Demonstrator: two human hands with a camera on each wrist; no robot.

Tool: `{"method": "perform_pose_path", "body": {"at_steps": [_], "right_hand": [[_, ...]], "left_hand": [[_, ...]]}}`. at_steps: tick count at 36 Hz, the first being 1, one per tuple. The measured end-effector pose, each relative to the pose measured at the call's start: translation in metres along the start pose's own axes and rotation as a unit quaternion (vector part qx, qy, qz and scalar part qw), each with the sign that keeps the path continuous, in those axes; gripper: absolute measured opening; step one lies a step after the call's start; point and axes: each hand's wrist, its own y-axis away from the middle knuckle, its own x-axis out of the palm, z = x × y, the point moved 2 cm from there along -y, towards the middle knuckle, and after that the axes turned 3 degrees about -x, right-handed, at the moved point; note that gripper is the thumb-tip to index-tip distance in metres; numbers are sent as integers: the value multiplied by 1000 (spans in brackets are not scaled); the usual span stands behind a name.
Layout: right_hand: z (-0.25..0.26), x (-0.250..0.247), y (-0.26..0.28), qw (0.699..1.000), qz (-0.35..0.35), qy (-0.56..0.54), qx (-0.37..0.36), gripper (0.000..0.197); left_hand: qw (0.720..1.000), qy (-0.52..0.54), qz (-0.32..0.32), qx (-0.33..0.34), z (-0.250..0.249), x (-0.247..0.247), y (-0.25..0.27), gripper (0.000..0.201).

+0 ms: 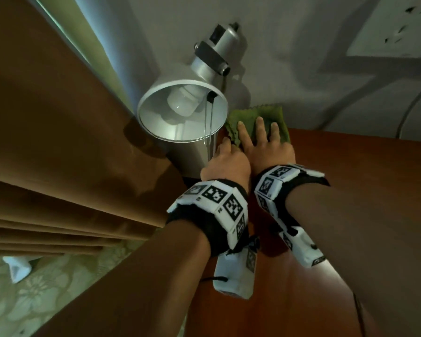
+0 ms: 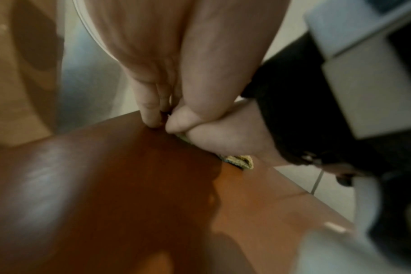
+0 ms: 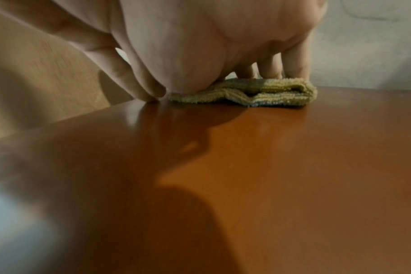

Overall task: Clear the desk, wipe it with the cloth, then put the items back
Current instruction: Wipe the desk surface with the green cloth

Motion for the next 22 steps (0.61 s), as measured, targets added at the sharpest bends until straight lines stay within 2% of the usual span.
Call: {"method": "perform_pose_path", "body": {"at_steps": [5, 10, 17, 22], "right_hand": [[0, -2, -2, 1000, 0, -1, -3, 68], [-5, 1, 11, 1000, -3, -17, -7, 66], [-20, 26, 53, 999, -2, -39, -4, 60], [-55, 46, 95, 998, -5, -60, 26, 59]], "left_hand": [[1000, 1, -1, -19, 1, -2, -1, 60], [1000, -9, -13, 5, 6, 6, 1, 70], [999, -47, -19, 2, 8, 22, 12, 82], [996, -93, -12, 8, -16, 39, 37, 88]]}}
